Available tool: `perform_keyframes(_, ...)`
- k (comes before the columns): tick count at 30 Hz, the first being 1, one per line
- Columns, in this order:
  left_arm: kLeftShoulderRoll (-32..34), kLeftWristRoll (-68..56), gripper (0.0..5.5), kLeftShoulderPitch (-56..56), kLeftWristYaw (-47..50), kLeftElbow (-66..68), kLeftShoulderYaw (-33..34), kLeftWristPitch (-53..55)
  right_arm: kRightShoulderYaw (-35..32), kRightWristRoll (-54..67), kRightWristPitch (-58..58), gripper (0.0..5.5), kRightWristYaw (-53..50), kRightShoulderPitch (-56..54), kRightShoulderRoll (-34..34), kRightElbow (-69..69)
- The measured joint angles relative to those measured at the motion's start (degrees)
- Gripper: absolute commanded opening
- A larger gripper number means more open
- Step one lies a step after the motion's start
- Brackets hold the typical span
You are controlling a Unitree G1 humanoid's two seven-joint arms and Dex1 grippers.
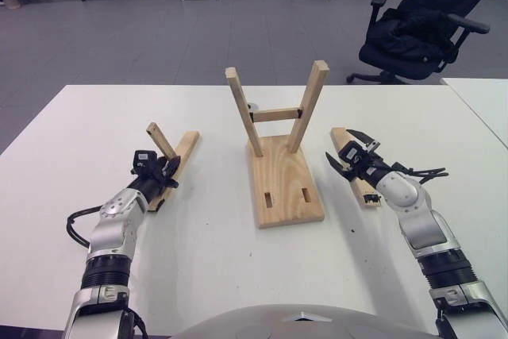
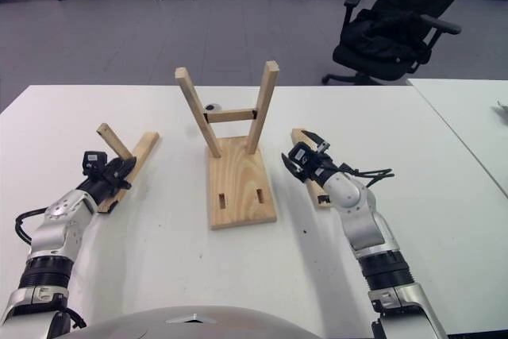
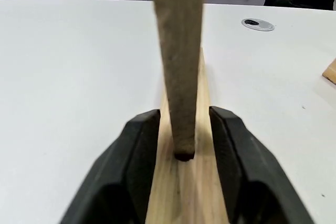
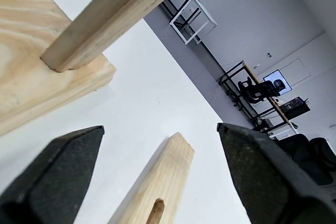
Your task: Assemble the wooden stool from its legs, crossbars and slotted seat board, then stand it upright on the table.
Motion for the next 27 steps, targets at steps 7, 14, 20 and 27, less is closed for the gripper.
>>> perform_keyframes(7,5.5,3.2,3.27,1.7,-1.9,-9.3,-2.3,11.6,0.0,-1.8,-1.6,4.01,-1.5,-0.4,-0.3,1.1)
perform_keyframes(14,9.3,1.9,3.86,6.4,-2.5,-19.2,-0.6,24.8,0.1,-3.2,-1.7,4.01,-3.9,0.3,-0.3,0.9)
perform_keyframes(20,9.3,2.0,3.58,7.3,-2.6,-19.8,-0.9,27.7,0.6,-4.4,-1.6,4.01,-4.0,0.5,0.3,0.6)
perform_keyframes(27,10.7,2.8,2.28,7.5,-4.1,-18.9,-1.0,27.3,0.6,-4.4,-1.3,4.01,-4.0,0.8,1.5,0.3)
